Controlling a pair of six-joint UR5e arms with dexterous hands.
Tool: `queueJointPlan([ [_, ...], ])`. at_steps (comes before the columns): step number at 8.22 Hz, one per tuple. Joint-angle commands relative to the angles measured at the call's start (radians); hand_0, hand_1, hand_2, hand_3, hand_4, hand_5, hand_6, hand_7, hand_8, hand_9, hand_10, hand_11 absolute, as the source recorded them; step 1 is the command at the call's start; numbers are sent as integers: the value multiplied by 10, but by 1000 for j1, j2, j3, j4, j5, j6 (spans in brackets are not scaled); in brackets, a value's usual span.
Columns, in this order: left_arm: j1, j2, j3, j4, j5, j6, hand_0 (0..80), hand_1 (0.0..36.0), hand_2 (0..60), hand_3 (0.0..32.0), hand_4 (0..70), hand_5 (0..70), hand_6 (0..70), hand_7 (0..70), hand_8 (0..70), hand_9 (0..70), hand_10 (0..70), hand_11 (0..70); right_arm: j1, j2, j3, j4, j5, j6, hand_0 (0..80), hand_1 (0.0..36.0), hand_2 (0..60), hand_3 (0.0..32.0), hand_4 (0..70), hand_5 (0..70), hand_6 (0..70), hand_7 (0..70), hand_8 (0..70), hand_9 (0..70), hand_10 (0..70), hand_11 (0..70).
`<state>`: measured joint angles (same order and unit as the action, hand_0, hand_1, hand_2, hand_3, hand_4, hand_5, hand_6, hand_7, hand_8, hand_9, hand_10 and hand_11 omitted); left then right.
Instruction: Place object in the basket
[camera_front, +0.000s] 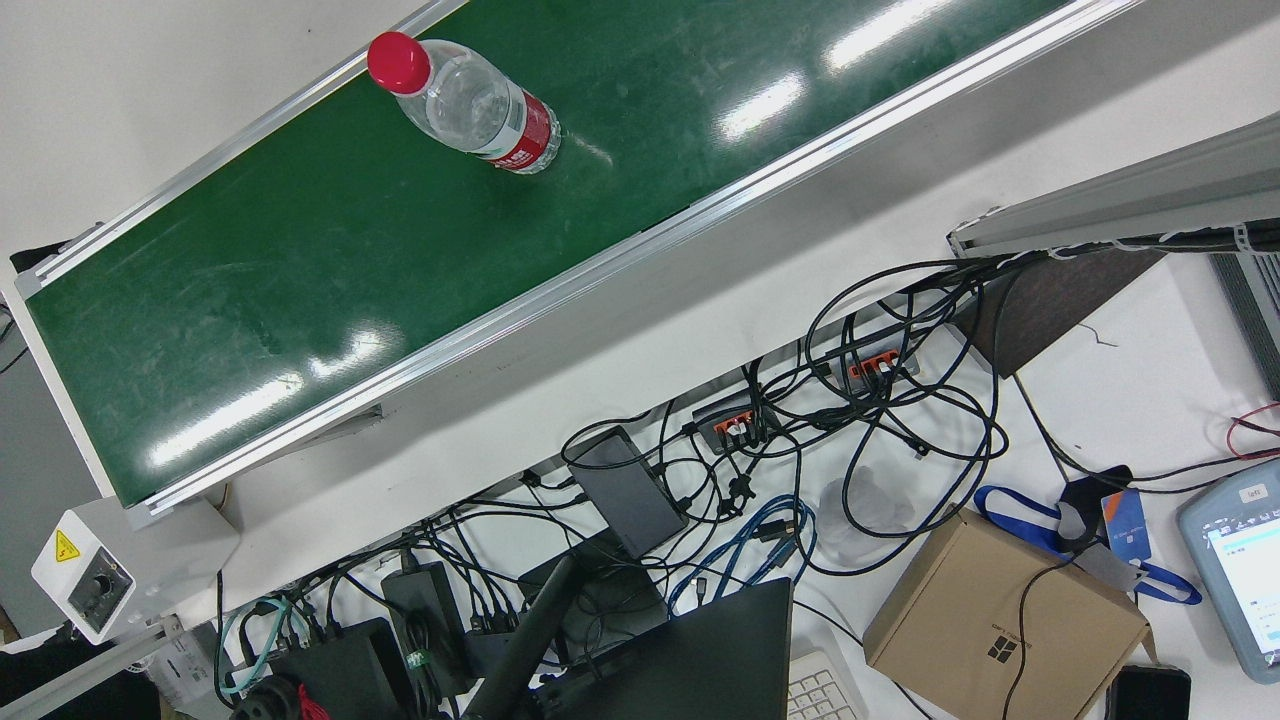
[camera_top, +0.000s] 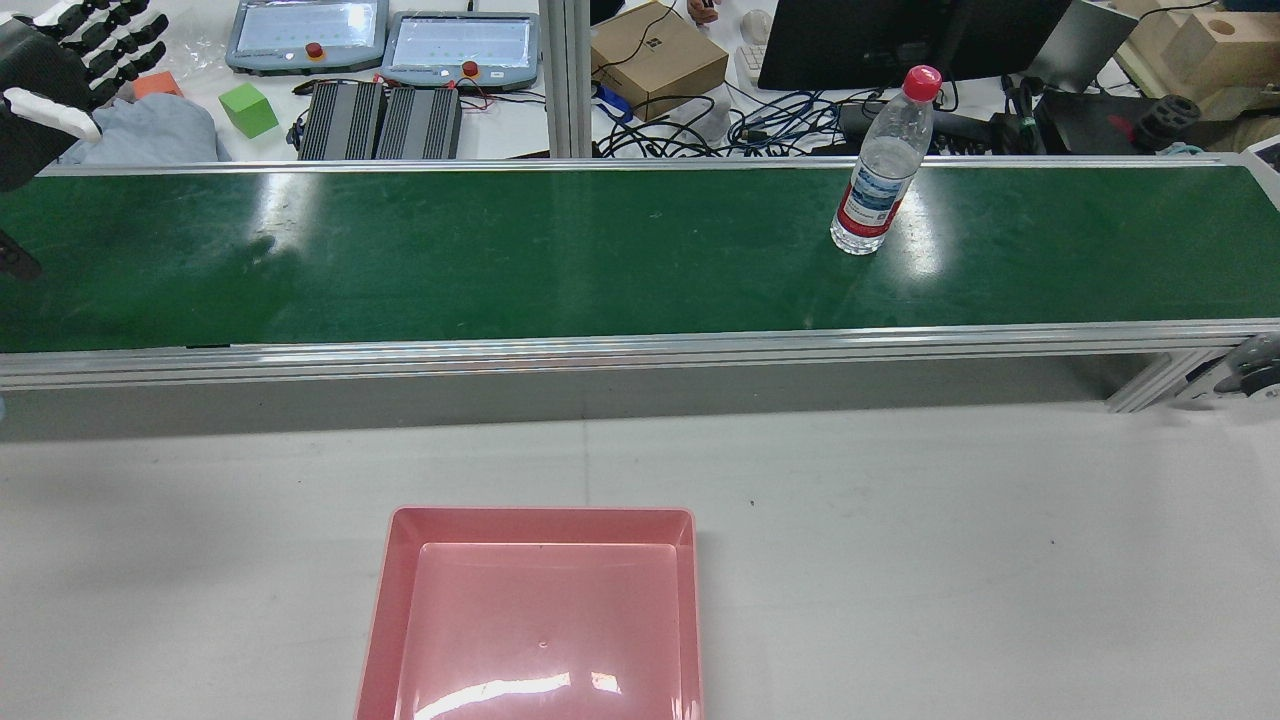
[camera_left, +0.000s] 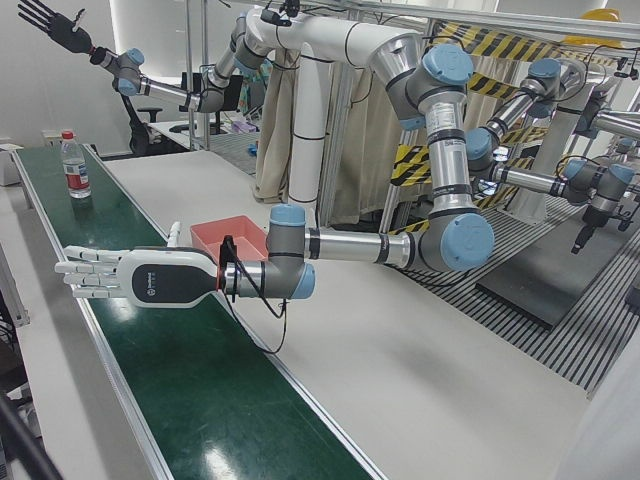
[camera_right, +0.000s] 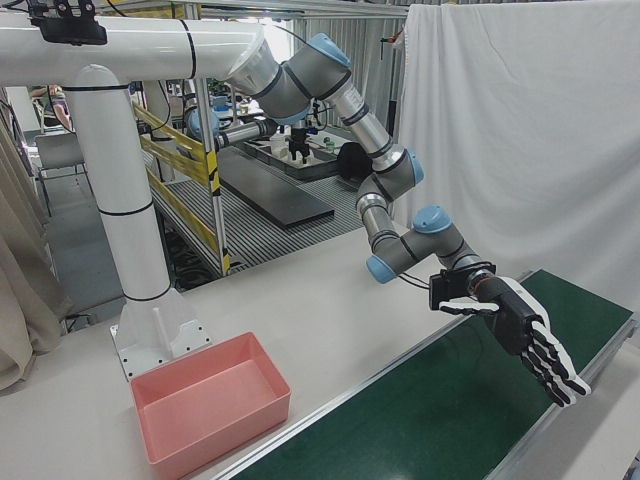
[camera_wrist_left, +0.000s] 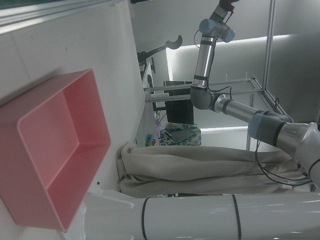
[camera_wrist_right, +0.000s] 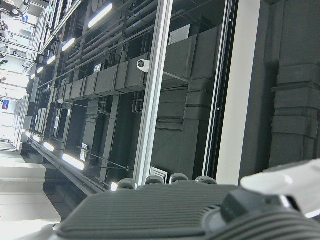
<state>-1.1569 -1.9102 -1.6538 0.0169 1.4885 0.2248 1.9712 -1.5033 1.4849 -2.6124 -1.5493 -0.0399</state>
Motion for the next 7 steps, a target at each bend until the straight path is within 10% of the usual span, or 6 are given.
queueJointPlan([
  [1,0,2,-1,-3,-1,-2,582,71,0,0,16,139,26,0,61,63,24,52,0,0,0,0,0,0,0,0,0,0,0,0,0,0,0,0,0,0],
  [7,8,14,0,-3,1,4,580,78,0,0,44,149,37,1,76,68,30,60,-2,0,0,0,0,0,0,0,0,0,0,0,0,0,0,0,0,0],
])
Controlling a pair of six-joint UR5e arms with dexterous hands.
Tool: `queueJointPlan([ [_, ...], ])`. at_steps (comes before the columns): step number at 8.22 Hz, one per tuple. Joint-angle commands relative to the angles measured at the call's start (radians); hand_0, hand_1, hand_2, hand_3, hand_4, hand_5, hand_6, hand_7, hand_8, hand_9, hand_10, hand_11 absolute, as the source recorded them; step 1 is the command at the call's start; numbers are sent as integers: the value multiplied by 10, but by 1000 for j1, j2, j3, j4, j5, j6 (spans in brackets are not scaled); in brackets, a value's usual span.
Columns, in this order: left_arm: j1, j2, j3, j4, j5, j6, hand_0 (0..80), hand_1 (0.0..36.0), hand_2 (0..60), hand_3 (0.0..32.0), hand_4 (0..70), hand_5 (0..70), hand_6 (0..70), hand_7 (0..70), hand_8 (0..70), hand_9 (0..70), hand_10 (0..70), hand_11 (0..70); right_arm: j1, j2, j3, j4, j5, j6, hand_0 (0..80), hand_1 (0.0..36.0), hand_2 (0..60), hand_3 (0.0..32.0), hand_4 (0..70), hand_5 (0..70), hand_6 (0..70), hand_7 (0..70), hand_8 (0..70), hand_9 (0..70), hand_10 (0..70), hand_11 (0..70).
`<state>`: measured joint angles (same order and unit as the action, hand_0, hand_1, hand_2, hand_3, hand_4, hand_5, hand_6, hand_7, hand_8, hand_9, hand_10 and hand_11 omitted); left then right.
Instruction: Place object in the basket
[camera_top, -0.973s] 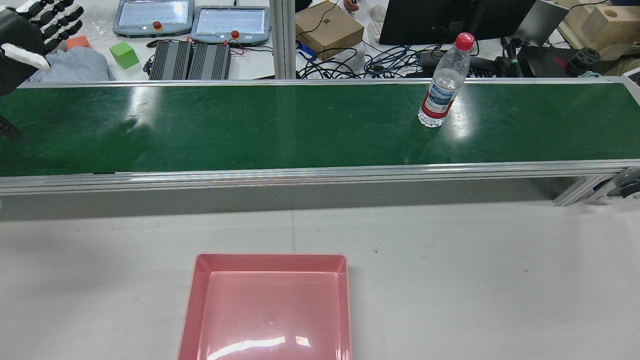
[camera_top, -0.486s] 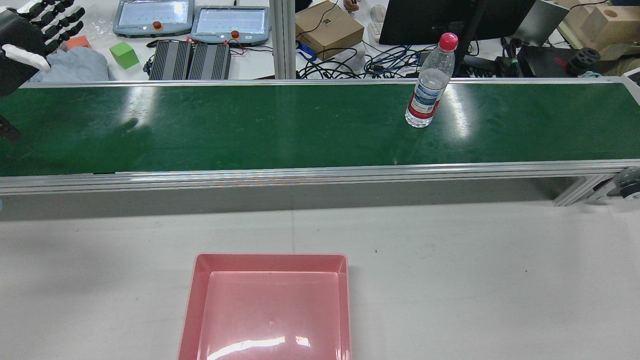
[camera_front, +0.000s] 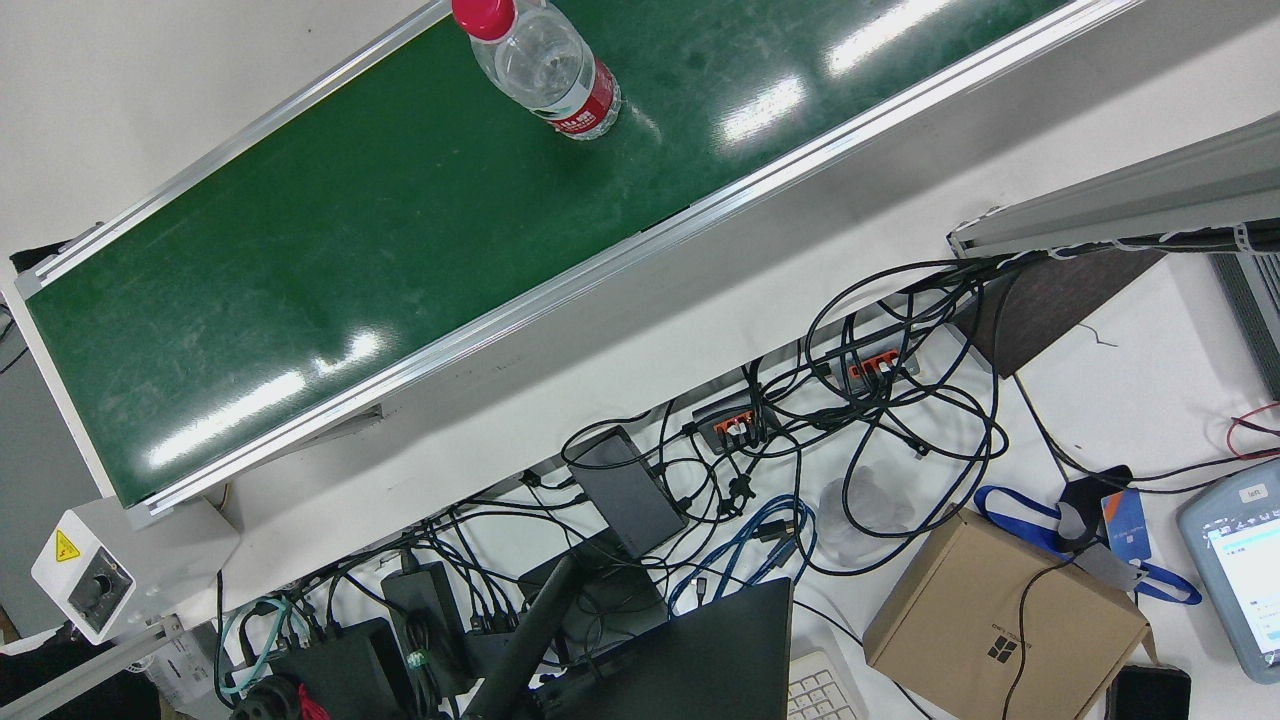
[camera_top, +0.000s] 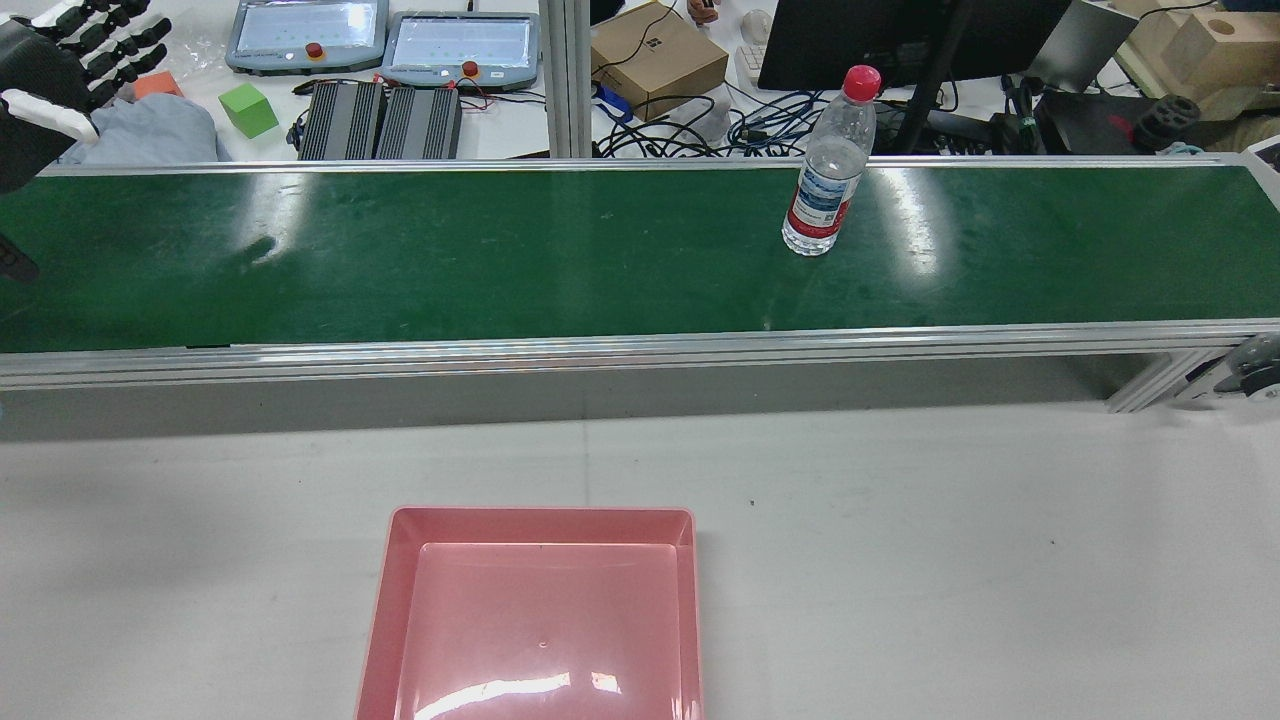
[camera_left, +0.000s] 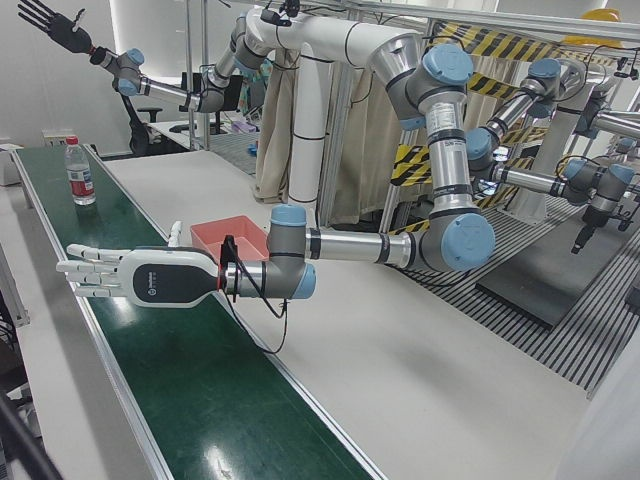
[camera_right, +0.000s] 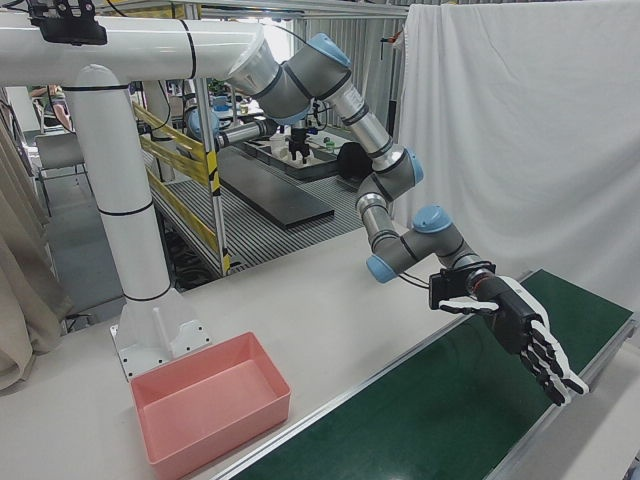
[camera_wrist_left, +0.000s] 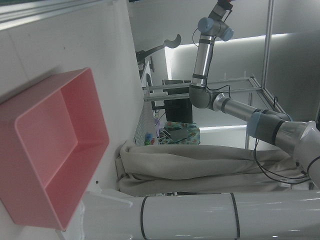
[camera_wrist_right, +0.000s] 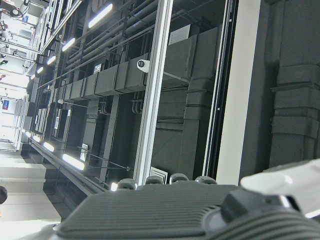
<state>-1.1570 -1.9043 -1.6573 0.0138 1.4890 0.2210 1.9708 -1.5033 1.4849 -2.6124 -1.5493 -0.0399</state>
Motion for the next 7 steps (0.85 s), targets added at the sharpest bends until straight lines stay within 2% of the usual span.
queueJointPlan([
  [1,11,10,4,3,1,9,582,79,0,0,45,147,37,0,77,69,34,66,-1,0,0,0,0,0,0,0,0,0,0,0,0,0,0,0,0,0],
  [4,13,10,7,15,1,14,595,87,0,0,62,148,39,0,75,67,32,64,0,0,0,0,0,0,0,0,0,0,0,0,0,0,0,0,0,0],
  [7,10,14,7,15,1,9,585,80,0,0,19,144,27,0,59,59,26,55,0,0,0,0,0,0,0,0,0,0,0,0,0,0,0,0,0,0],
])
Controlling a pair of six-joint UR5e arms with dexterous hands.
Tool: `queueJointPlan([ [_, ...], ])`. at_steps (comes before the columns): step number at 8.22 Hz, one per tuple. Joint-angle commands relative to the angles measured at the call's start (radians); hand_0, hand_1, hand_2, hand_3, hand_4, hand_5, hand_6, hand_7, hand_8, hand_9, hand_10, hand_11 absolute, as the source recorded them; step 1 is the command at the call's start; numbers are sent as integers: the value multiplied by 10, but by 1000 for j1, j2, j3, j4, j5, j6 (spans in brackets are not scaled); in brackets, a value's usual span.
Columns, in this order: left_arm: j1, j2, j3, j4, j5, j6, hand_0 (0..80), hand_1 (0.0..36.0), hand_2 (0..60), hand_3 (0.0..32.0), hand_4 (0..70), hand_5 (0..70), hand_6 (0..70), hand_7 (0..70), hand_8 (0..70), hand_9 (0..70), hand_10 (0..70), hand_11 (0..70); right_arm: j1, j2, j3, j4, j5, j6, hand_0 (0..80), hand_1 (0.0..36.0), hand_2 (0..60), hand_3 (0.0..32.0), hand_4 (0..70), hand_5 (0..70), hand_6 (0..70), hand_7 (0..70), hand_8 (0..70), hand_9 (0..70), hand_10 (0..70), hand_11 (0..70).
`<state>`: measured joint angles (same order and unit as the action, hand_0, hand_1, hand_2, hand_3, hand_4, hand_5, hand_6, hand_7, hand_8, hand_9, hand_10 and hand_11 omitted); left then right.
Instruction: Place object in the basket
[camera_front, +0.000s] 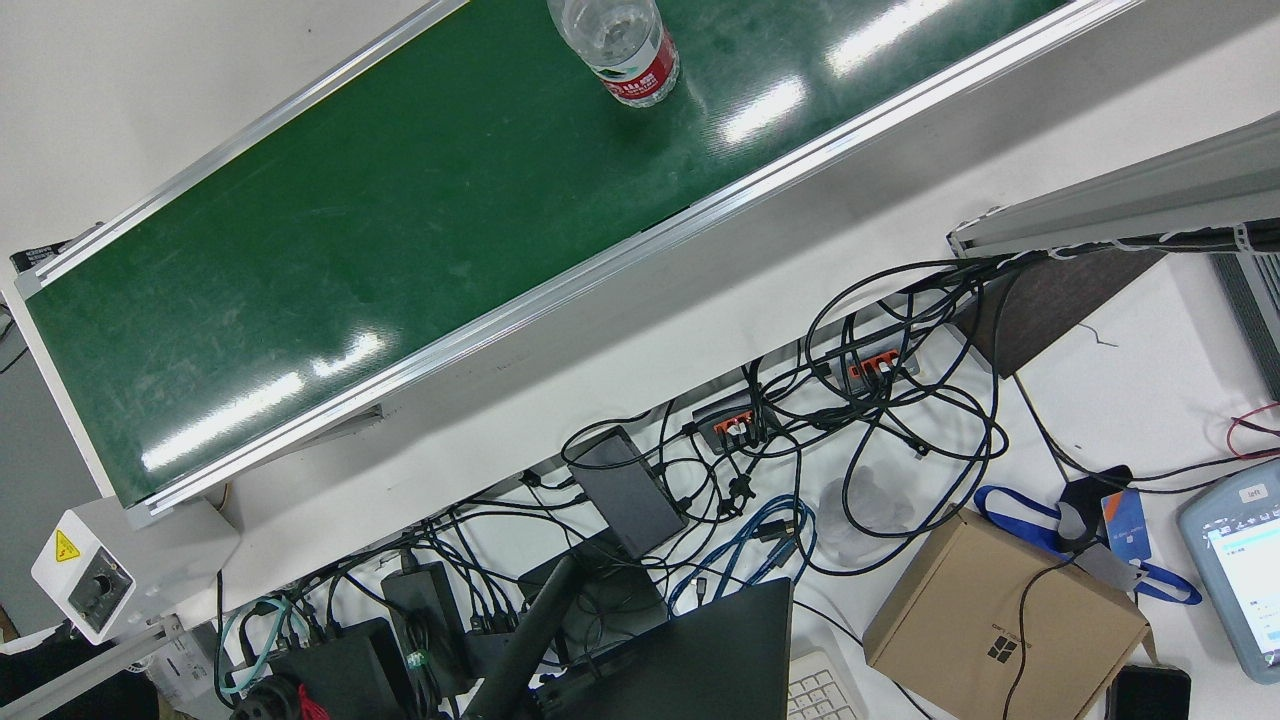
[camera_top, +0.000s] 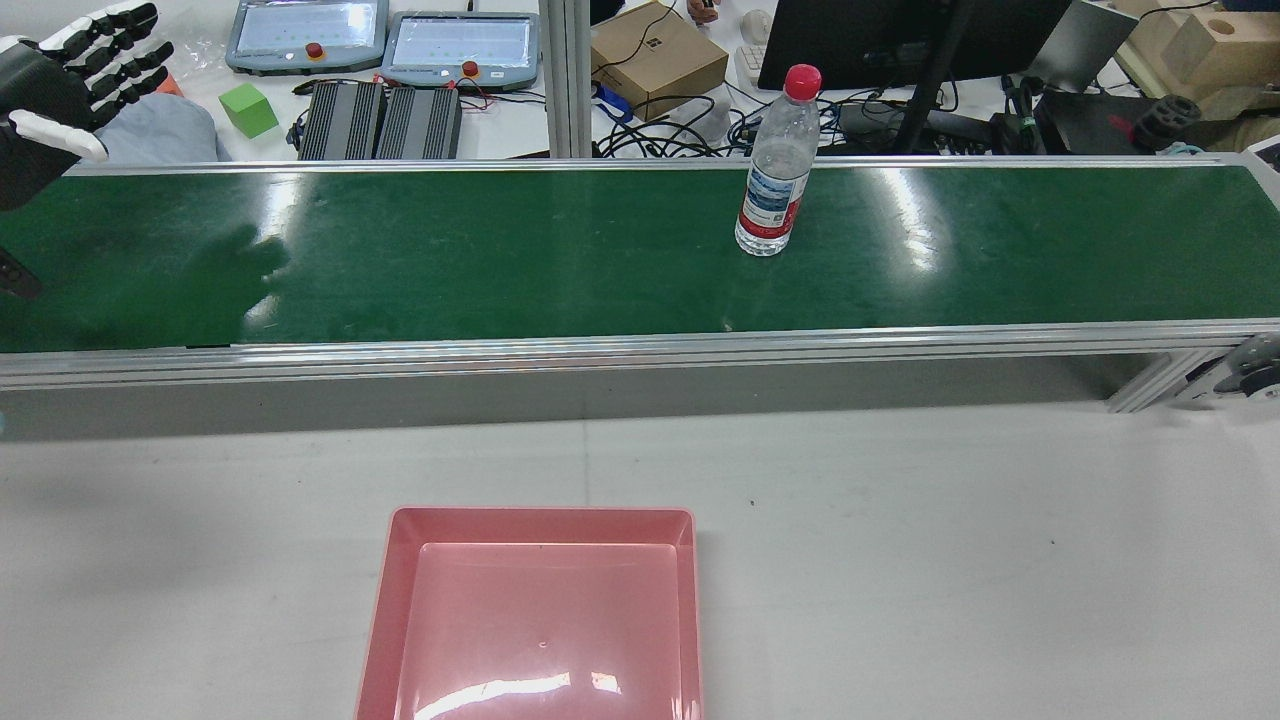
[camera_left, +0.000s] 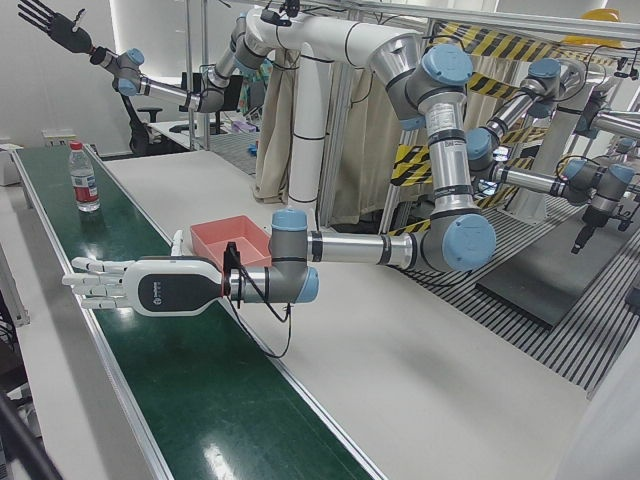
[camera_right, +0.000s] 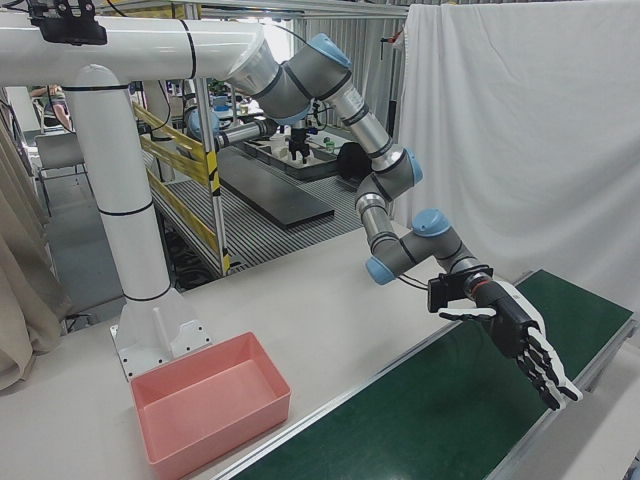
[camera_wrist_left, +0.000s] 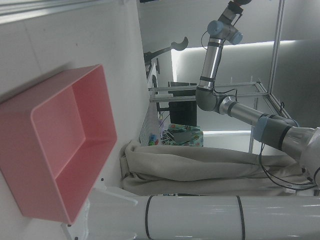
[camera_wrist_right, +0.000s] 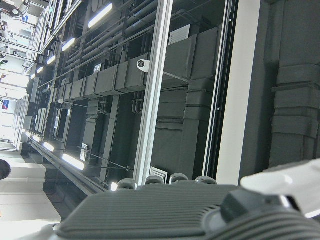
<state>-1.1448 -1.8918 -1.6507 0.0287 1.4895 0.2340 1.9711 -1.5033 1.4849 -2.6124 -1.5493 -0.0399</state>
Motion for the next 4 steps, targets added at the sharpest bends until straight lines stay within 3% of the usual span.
queueJointPlan([
  [1,-3,2,0,0,0,-7,591,86,0,0,17,143,26,0,53,52,28,58,0,0,0,0,0,0,0,0,0,0,0,0,0,0,0,0,0,0],
  [4,-9,2,-6,-1,-2,-10,592,88,0,2,11,141,22,0,50,48,29,61,0,0,0,0,0,0,0,0,0,0,0,0,0,0,0,0,0,0],
])
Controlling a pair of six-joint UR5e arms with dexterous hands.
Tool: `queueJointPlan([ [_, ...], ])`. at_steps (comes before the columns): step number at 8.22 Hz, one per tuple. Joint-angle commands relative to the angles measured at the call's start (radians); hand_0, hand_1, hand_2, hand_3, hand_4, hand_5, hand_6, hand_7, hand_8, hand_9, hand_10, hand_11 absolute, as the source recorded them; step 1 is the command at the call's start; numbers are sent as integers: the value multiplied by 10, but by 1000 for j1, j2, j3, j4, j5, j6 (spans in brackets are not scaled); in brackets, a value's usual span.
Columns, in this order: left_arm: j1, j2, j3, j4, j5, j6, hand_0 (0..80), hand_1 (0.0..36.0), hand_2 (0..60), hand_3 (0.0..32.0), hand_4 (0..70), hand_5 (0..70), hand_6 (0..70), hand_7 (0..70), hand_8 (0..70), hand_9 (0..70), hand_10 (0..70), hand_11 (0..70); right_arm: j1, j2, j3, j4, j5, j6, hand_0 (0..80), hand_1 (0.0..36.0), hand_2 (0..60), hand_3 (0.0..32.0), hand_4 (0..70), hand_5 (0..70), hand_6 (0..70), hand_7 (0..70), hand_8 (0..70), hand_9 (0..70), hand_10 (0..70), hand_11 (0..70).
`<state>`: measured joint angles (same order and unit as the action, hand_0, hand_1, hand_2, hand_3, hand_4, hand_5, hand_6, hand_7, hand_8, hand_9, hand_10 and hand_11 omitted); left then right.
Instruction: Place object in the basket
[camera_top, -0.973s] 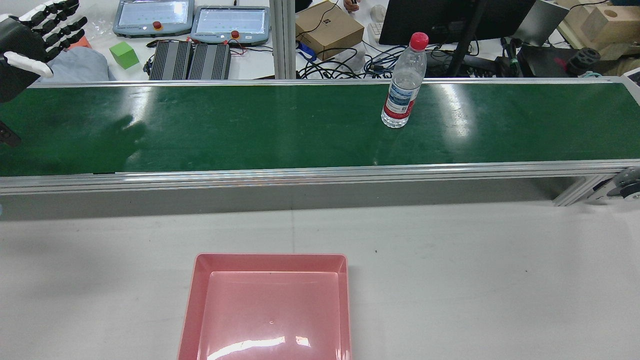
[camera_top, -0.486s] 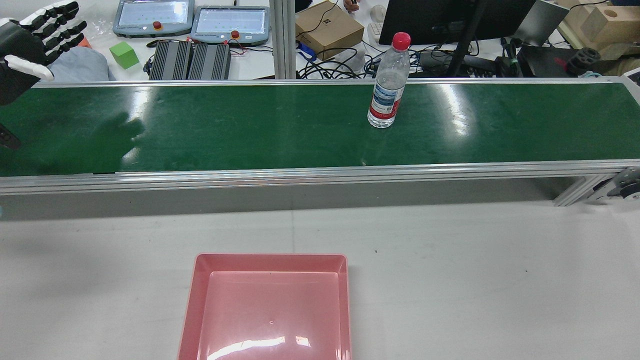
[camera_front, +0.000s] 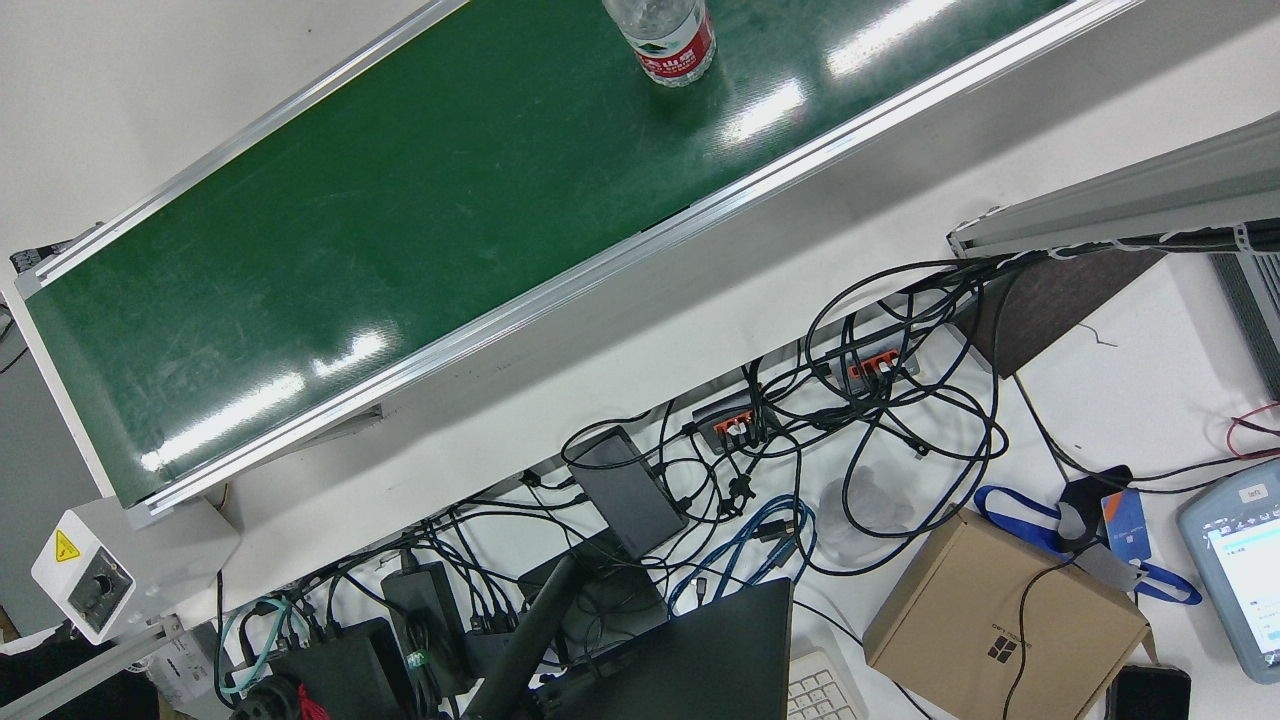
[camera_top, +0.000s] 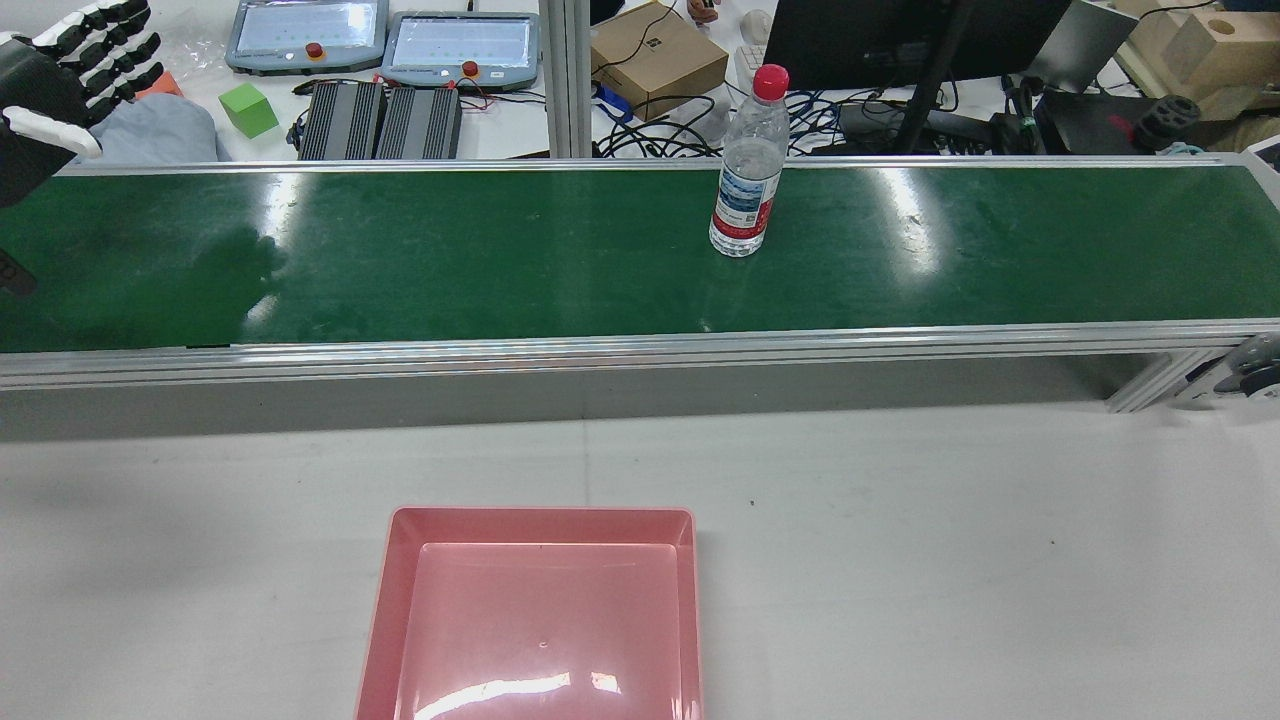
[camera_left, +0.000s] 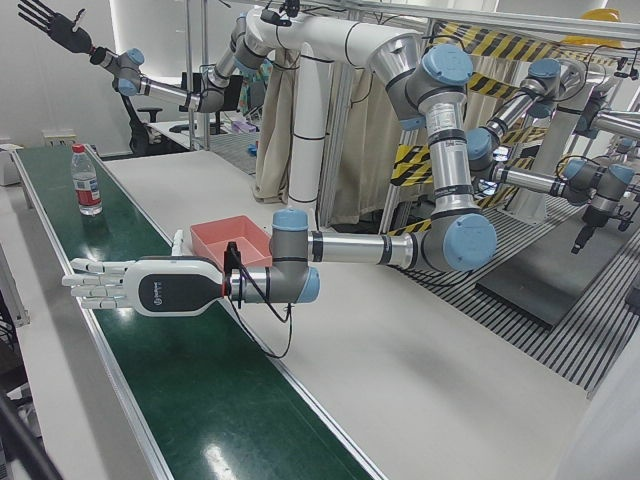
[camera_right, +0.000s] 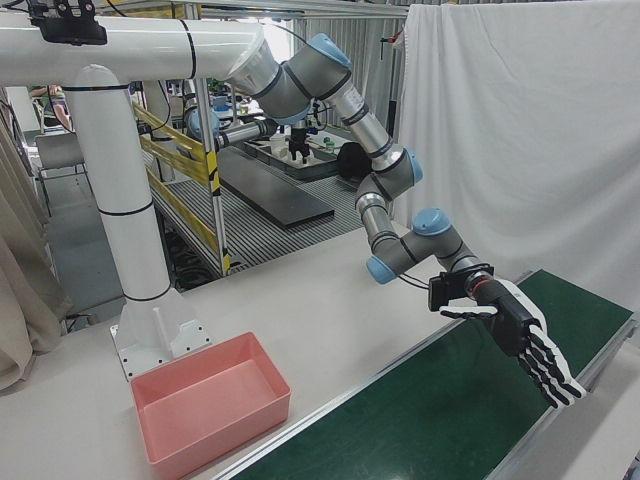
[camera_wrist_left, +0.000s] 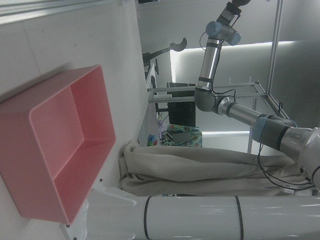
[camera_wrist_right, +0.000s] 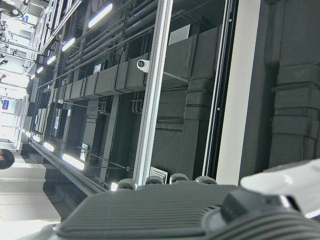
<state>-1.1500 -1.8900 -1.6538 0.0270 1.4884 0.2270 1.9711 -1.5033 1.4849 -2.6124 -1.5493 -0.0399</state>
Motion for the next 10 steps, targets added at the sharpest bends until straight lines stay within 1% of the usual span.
queueJointPlan([
  [1,-4,0,-3,-1,0,-3,592,89,0,0,12,143,22,0,49,47,28,59,0,0,0,0,0,0,0,0,0,0,0,0,0,0,0,0,0,0],
  [4,-5,0,-1,-1,0,-3,588,83,0,0,16,142,23,0,53,52,29,61,0,0,0,0,0,0,0,0,0,0,0,0,0,0,0,0,0,0],
  [6,-10,0,-1,-7,0,-9,585,81,0,0,46,150,37,0,76,70,38,72,-1,0,0,0,0,0,0,0,0,0,0,0,0,0,0,0,0,0],
  [10,-23,9,-1,-21,0,-28,585,80,0,0,47,150,36,0,76,69,36,69,-1,0,0,0,0,0,0,0,0,0,0,0,0,0,0,0,0,0],
])
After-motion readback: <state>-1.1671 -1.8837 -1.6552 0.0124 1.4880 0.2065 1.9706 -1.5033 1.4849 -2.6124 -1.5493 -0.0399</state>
